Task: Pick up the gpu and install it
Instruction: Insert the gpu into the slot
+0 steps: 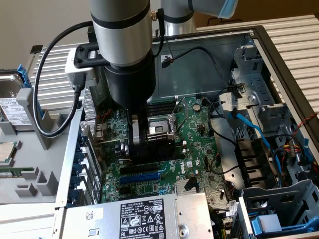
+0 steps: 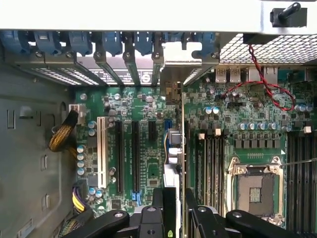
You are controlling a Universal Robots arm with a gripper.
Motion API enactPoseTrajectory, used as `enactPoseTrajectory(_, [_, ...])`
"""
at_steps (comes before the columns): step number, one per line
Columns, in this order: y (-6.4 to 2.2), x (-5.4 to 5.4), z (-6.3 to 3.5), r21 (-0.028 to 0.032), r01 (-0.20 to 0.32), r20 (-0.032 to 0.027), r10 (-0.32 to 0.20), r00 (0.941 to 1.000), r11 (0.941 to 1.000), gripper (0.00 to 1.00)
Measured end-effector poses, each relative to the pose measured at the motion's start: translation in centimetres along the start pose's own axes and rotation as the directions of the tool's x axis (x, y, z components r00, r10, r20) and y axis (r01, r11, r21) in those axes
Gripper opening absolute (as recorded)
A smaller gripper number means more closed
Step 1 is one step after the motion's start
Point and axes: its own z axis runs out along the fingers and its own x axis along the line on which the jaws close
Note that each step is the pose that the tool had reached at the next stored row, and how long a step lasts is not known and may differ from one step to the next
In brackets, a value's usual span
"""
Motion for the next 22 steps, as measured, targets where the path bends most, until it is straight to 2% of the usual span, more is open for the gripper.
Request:
enactPoseTrajectory(13, [0.48, -0.08, 0.66, 0.0002, 0.0, -0.0121, 0.0, 0.9999, 1.0, 0.27])
enactPoseTrajectory(22, [0.62, -0.09, 0.82, -0.0016, 0.0, -0.017, 0.0, 0.9999, 1.0, 0.27])
